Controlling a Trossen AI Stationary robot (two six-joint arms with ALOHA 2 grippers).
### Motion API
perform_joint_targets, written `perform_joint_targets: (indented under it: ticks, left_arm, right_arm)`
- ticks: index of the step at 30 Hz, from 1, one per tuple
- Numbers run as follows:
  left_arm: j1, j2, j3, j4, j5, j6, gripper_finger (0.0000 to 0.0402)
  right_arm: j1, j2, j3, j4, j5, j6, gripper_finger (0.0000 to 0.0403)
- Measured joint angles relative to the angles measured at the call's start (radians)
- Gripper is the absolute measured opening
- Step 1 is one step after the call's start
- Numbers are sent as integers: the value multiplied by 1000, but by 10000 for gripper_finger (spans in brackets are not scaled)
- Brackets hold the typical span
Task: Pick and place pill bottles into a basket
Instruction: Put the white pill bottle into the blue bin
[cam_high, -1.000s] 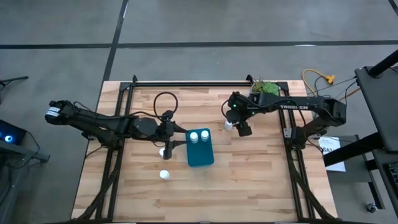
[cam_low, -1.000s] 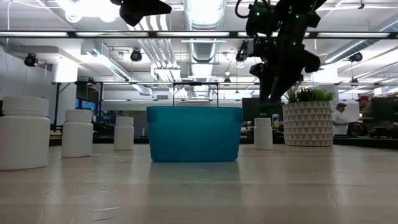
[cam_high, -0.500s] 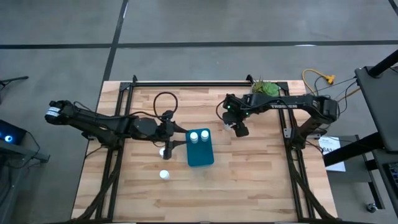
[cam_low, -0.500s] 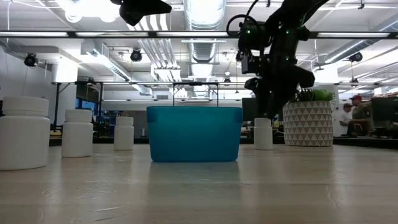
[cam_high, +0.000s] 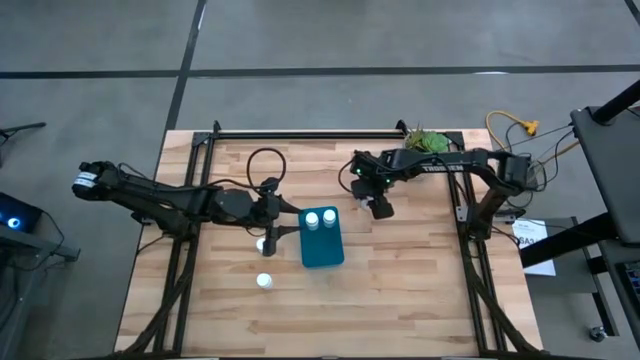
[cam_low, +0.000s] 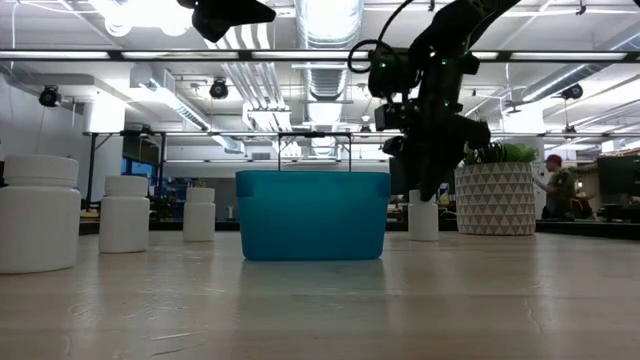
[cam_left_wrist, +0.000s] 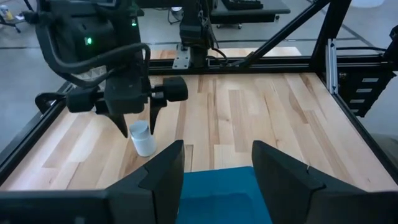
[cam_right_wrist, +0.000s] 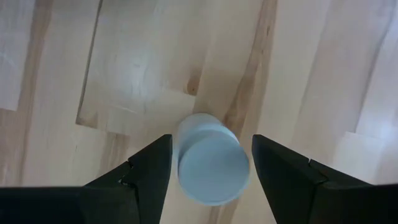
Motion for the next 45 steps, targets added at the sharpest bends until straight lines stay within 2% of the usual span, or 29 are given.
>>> perform_joint_targets:
  ticks: [16,38,45]
  left_arm:
    - [0,0,0,0,0,0,173]
    - [0,0,0,2,0,-1,173]
    - [0,0,1,3,0,-1,173]
  right_arm:
    - [-18,-10,17,-34,1,0,214]
    - [-18,-1,12,-34,-4,-2,152]
    - [-17,-6,26,-65,-3,1,149]
